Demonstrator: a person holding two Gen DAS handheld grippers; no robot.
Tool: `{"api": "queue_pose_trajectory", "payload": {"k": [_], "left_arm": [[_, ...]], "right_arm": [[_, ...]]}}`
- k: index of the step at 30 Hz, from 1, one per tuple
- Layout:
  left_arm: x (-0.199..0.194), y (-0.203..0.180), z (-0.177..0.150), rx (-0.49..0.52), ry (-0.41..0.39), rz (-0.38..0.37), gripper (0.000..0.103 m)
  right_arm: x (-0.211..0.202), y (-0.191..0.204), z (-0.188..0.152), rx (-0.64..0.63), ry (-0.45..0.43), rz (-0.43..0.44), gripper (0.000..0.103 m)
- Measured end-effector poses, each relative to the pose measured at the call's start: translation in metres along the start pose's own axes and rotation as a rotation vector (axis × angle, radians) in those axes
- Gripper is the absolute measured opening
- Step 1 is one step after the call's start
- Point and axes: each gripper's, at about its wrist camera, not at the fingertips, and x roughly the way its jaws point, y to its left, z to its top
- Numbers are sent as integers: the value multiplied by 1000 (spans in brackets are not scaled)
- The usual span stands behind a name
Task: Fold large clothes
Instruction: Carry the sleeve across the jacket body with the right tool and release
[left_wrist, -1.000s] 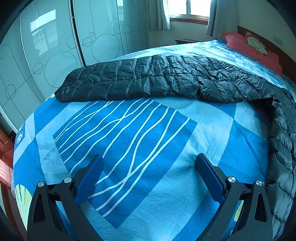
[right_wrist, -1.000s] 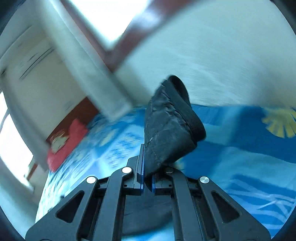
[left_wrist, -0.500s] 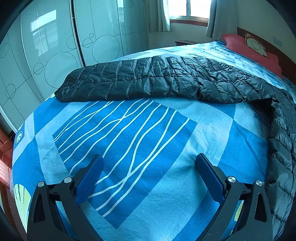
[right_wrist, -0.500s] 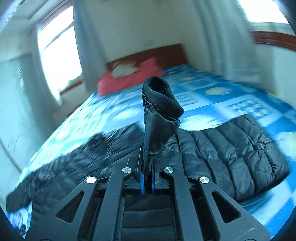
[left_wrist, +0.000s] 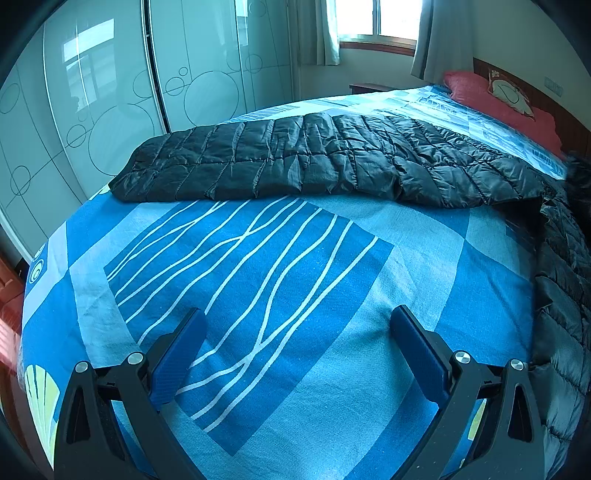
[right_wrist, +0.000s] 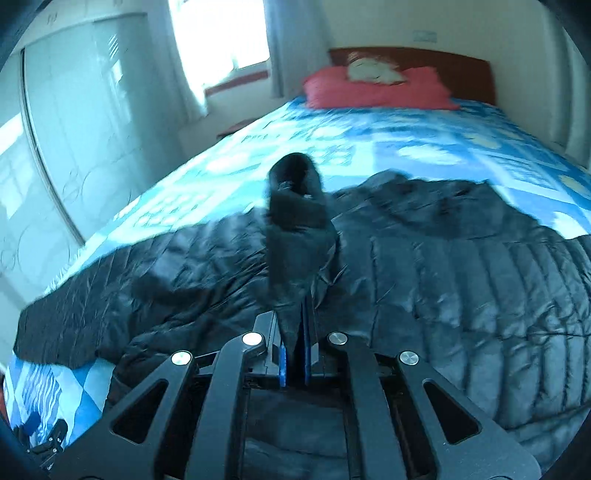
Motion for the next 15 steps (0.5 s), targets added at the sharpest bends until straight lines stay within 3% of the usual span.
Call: {"api": "queue_pose_trajectory", "payload": {"k": [4, 7, 8, 9, 10, 11, 15], "left_arm": [[0, 0, 0, 0, -1, 1, 99], [-1, 0, -1, -1, -1, -1, 99], [0, 0, -1, -1, -1, -1, 99], [-1, 1, -1, -1, -1, -2, 99], [-1, 1, -2, -1, -1, -2, 99], [0, 1, -1, -1, -1, -2, 99], [-1, 1, -1, -1, -1, -2, 99]], "right_arm": [[23, 19, -13, -46, 100, 4, 8], [24, 23, -15, -65, 108, -4, 12], [20, 23, -15, -54, 109, 31, 23], [14, 21, -15, -35, 110, 77, 42], [3, 20, -16, -25, 99, 107, 50], [-6, 20, -16, -28, 83, 114, 55], [-65, -8, -20, -52, -1, 113, 54]]}}
